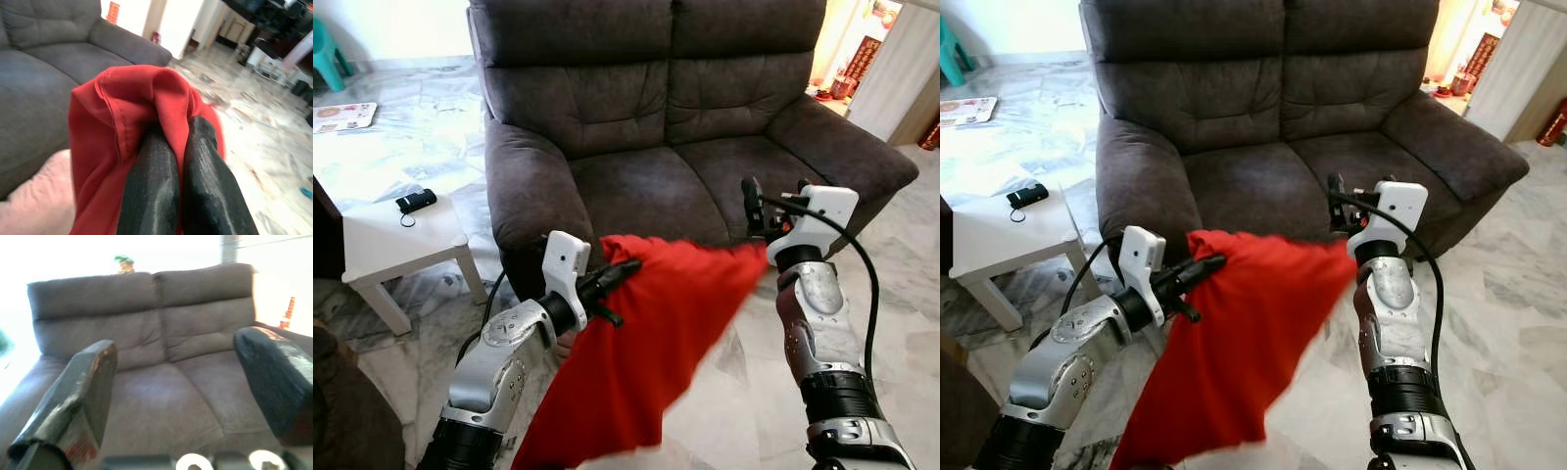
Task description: Move the pillow to the sofa from floor
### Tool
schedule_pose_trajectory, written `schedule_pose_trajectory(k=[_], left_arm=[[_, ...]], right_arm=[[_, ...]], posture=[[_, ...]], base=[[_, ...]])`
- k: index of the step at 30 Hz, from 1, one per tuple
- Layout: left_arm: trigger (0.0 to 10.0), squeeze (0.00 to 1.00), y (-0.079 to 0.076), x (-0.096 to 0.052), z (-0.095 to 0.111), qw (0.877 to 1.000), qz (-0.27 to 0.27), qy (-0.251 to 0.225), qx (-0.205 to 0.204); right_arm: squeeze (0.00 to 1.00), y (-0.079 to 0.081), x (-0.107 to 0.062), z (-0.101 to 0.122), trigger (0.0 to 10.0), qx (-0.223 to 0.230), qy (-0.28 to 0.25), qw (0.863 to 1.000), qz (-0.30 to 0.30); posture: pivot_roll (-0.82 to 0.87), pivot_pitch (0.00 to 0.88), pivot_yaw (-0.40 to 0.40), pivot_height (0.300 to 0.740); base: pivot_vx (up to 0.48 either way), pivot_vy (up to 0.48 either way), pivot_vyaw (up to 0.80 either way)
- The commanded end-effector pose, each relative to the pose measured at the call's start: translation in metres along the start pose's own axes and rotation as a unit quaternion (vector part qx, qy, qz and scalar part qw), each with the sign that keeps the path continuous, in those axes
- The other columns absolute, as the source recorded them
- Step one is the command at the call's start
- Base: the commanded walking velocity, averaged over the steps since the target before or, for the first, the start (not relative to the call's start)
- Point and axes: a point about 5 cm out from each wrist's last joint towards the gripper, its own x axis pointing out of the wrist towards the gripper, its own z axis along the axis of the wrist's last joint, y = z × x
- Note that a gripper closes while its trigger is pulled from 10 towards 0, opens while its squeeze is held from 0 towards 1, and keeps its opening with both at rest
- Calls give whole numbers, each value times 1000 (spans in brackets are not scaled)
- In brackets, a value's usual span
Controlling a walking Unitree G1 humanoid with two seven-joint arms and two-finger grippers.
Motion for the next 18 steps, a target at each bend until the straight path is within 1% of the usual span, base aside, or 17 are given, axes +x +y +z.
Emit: schedule_pose_trajectory(k=[1, 2, 3, 6, 7, 8, 9, 11, 13, 14, 15, 17, 18], left_arm=[[10000, 0, -11, 3, 30, 997, -39, -56, 29], [10000, 0, -11, 3, 30, 997, -41, -55, 30], [10000, 0, -11, 3, 30, 997, -43, -54, 30], [10000, 0, -11, 4, 30, 997, -47, -51, 31], [10000, 0, -12, 4, 30, 997, -50, -49, 32], [10000, 0, -13, 4, 30, 997, -55, -48, 31], [10000, 0, -16, 5, 30, 997, -61, -48, 30], [10000, 0, -18, 5, 30, 996, -67, -46, 28], [10000, 0, -21, 6, 27, 996, -77, -39, 27], [10000, 0, -23, 7, 25, 996, -83, -33, 28], [10000, 0, -24, 7, 24, 996, -84, -32, 28], [10000, 0, -26, 7, 23, 995, -88, -30, 27], [10000, 0, -28, 7, 21, 995, -91, -30, 24]], right_arm=[[0, 4, 3, 2, 10000, -8, 8, 1000, 28], [0, 3, 2, -1, 10000, -27, 19, 999, 40], [0, 3, 0, -7, 10000, -48, 40, 996, 58], [0, 6, -6, -21, 10000, -68, 95, 986, 117], [0, 8, -12, -31, 10000, -89, 131, 975, 155], [0, 9, -17, -37, 10000, -109, 152, 965, 182], [0, 9, -24, -44, 10000, -136, 177, 949, 221], [0, 7, -27, -46, 10000, -138, 188, 944, 234], [0, -1, -27, -47, 10000, -142, 205, 942, 225], [0, -6, -29, -47, 10000, -148, 217, 935, 238], [0, -7, -29, -46, 10000, -150, 219, 933, 243], [0, -9, -36, -45, 10000, -168, 227, 916, 285], [0, -17, -43, -45, 10000, -186, 246, 898, 315]], posture=[[147, 0, -53, 740], [147, 0, -53, 740], [144, 0, -54, 740], [139, 0, -56, 740], [139, 0, -57, 740], [139, 0, -57, 740], [134, 0, -56, 740], [134, 0, -56, 740], [130, 0, -58, 740], [129, 0, -58, 740], [129, 0, -58, 740], [127, 0, -58, 740], [123, 0, -59, 740]], base=[[0, 0, 0], [0, 0, 0], [0, 0, 0], [0, 0, 0], [0, 0, 0], [0, 0, 0], [0, 0, 0], [0, 0, 0], [0, 0, 0], [0, 0, 0], [0, 0, 0], [0, 0, 0], [0, 0, 0]])
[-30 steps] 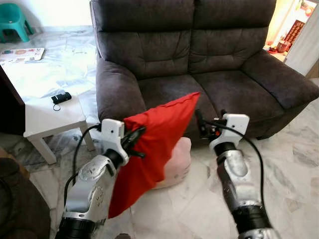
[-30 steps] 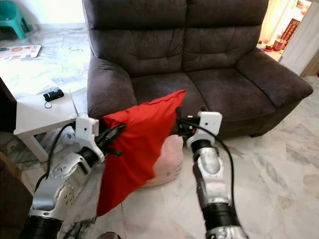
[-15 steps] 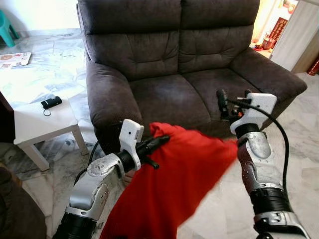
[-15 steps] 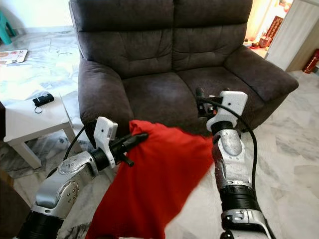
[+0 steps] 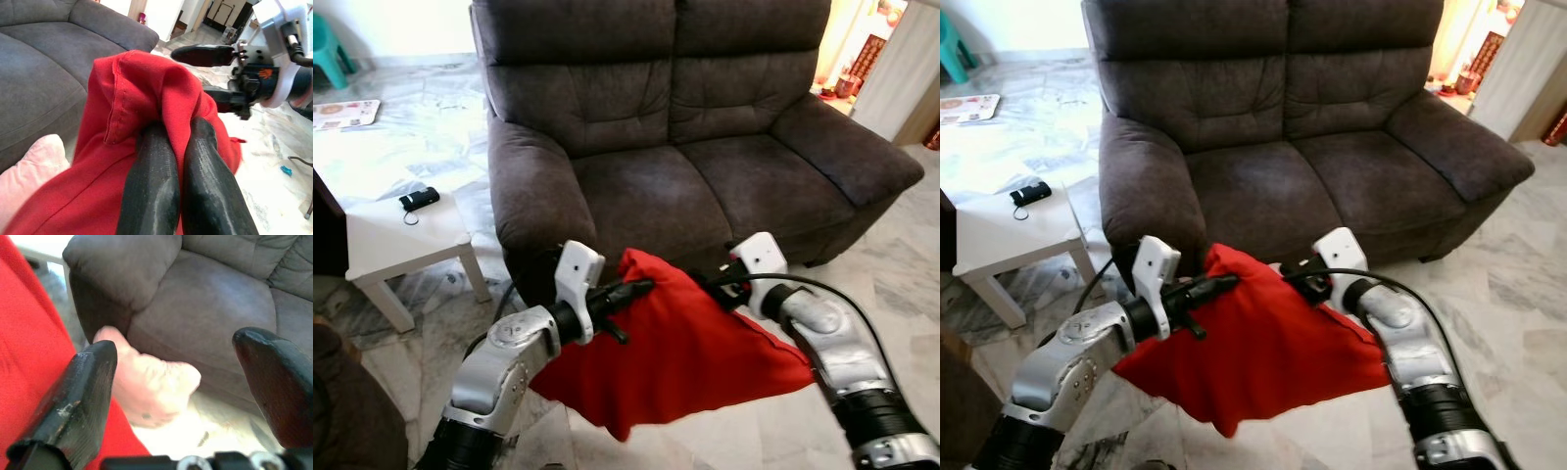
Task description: Move the pillow to the sofa from floor
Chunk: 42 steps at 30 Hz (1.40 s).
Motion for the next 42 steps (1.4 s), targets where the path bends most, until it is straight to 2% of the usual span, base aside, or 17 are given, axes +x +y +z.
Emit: schedule_pose_trajectory(k=[1, 5, 7, 8, 11, 20, 22, 25, 28, 30, 32, 33, 34, 35, 36, 41, 42], left_arm=[[10000, 0, -18, 4, 30, 996, -49, -63, 34], [10000, 0, -19, 4, 28, 996, -51, -61, 34], [10000, 0, -18, 4, 26, 997, -51, -54, 37], [10000, 0, -18, 4, 26, 997, -51, -54, 37], [10000, 0, -18, 3, 25, 997, -51, -50, 37], [10000, 0, -18, 2, 24, 997, -50, -48, 38], [10000, 0, -16, 3, 21, 997, -44, -46, 36], [10000, 0, -16, 4, 18, 997, -42, -42, 39], [10000, 0, -17, 5, 17, 997, -43, -41, 40], [10000, 0, -17, 5, 17, 997, -44, -39, 40], [10000, 0, -18, 5, 16, 997, -45, -36, 41], [10000, 0, -18, 5, 16, 997, -45, -36, 41], [10000, 0, -18, 5, 16, 997, -45, -35, 42], [10000, 0, -18, 5, 16, 997, -45, -35, 42], [10000, 0, -17, 4, 15, 998, -44, -33, 43], [10000, 0, -17, 4, 15, 998, -43, -33, 42], [10000, 0, -18, 4, 14, 998, -45, -32, 41]], right_arm=[[0, 2, -7, -3, 10000, -27, 19, 999, 42], [0, -3, -15, -11, 10000, -27, 42, 997, 51], [0, -9, -28, -24, 10000, -17, 58, 996, 63], [0, -9, -28, -24, 10000, -17, 58, 996, 63], [0, -3, -42, -34, 10000, -13, 67, 992, 107], [0, -3, -46, -37, 10000, -10, 71, 991, 113], [0, -29, -63, -35, 10000, 28, 38, 998, 32], [0, -41, -63, -22, 10000, 64, -22, 998, -11], [0, -41, -61, -12, 10000, 93, -69, 993, -16], [0, -39, -60, -11, 10000, 103, -78, 992, -10], [0, -26, -59, -11, 10000, 107, -83, 990, 38], [0, -26, -59, -11, 10000, 107, -83, 990, 38], [0, -14, -59, -16, 10000, 94, -63, 990, 81], [0, -14, -59, -16, 10000, 94, -63, 990, 81], [0, 4, -63, -31, 10000, 70, -14, 985, 156], [0, 5, -67, -45, 10000, 46, 44, 983, 173], [0, 3, -68, -50, 10000, 17, 77, 982, 171]], posture=[[123, 0, -59, 740], [122, 0, -60, 740], [125, 0, -60, 740], [125, 0, -60, 740], [121, 0, -55, 740], [121, 0, -55, 740], [102, 0, -50, 740], [104, 0, -50, 740], [107, 0, -52, 740], [108, 0, -52, 740], [112, 0, -54, 740], [112, 0, -54, 740], [113, 0, -55, 740], [113, 0, -55, 740], [112, 0, -55, 740], [110, 0, -56, 740], [108, 0, -55, 740]], base=[[0, 0, 0], [0, 0, 0], [0, 0, 0], [0, 0, 0], [0, 0, 0], [0, 0, 0], [0, 0, 0], [0, 0, 0], [0, 0, 0], [0, 0, 0], [0, 0, 0], [0, 0, 0], [0, 0, 0], [0, 0, 0], [0, 0, 0], [0, 0, 0], [0, 0, 0]])
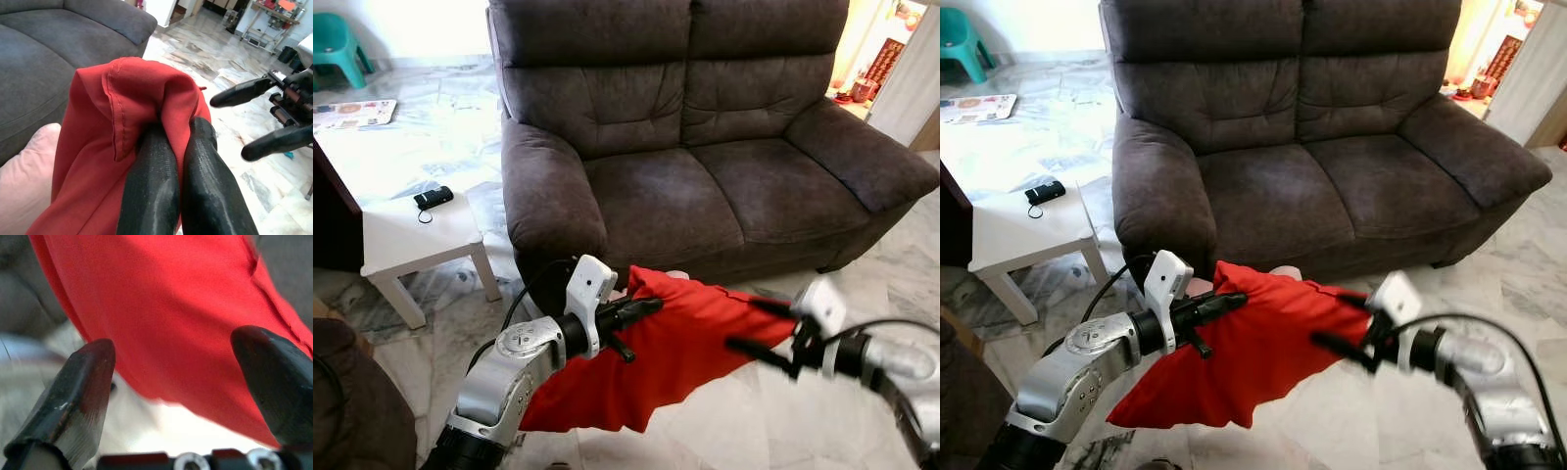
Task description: Move the pillow to the sofa from floor
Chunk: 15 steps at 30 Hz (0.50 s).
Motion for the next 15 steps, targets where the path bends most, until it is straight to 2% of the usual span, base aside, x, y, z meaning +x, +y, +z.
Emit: schedule_pose_trajectory(k=[1, 3, 6, 10, 15], left_arm=[[10000, 0, -10, 3, 24, 997, -30, -60, 31], [10000, 0, -10, 4, 23, 997, -31, -57, 32], [10000, 0, -10, 3, 23, 997, -31, -56, 33], [10000, 0, -10, 3, 22, 998, -33, -52, 34], [10000, 0, -11, 4, 22, 998, -36, -51, 33]], right_arm=[[0, -8, -7, 0, 10000, -31, 34, 999, -11], [0, -12, -7, -1, 10000, -53, 50, 997, -25], [0, -22, -6, 10, 10000, -57, 27, 996, -70], [0, -30, -7, 16, 10000, -76, 32, 992, -98], [0, -17, -12, 2, 10000, -79, 81, 993, -30]], posture=[[108, 0, -55, 740], [111, 0, -55, 740], [111, 0, -54, 740], [109, 0, -51, 740], [107, 0, -55, 740]], base=[[0, 0, 0], [0, 0, 0], [0, 0, 0], [0, 0, 0], [0, 0, 0]])
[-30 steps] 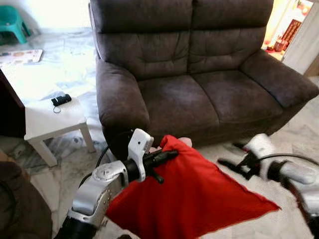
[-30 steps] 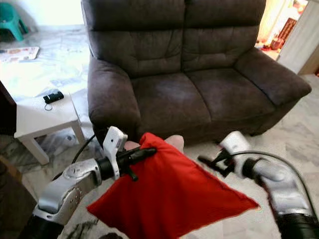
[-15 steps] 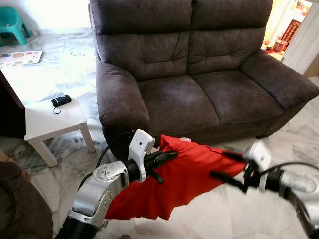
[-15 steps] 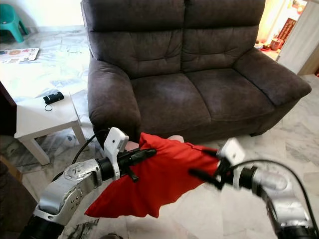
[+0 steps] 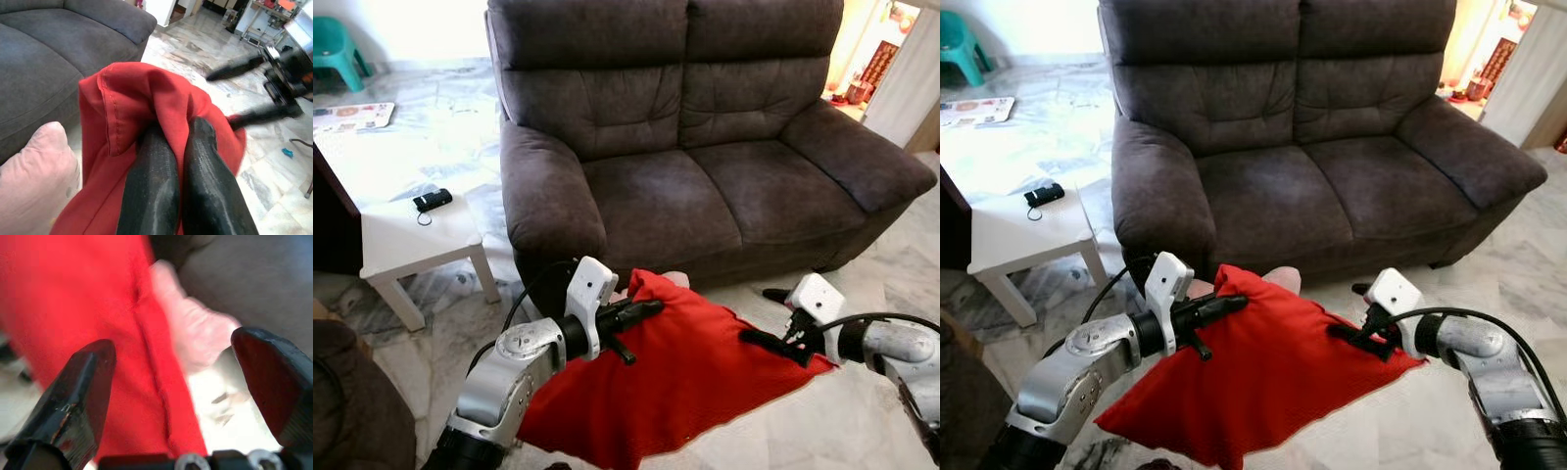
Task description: Move the pillow to the sofa from floor
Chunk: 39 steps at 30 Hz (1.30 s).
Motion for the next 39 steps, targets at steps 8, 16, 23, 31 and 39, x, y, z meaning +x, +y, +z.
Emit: schedule_pose_trajectory(k=[8, 16, 23, 31, 39], left_arm=[[10000, 0, -10, 4, 21, 998, -33, -51, 30], [10000, 0, -11, 4, 20, 998, -32, -49, 32], [10000, 0, -10, 4, 20, 998, -33, -47, 34], [10000, 0, -10, 4, 20, 998, -32, -46, 34], [10000, 0, -10, 4, 20, 998, -34, -43, 36]], right_arm=[[0, 21, -7, -19, 10000, 24, 43, 995, 87], [0, 7, -9, -42, 10000, 11, 105, 994, 18], [0, 0, -3, -49, 10000, 2, 124, 992, -38], [0, 18, 5, -60, 10000, 23, 131, 991, 6], [0, 24, 5, -82, 10000, 10, 186, 983, 2]], posture=[[100, 0, -53, 740], [104, 0, -57, 740], [108, 0, -57, 740], [111, 0, -54, 740], [109, 0, -48, 740]], base=[[0, 0, 0], [0, 0, 0], [0, 0, 0], [0, 0, 0], [0, 0, 0]])
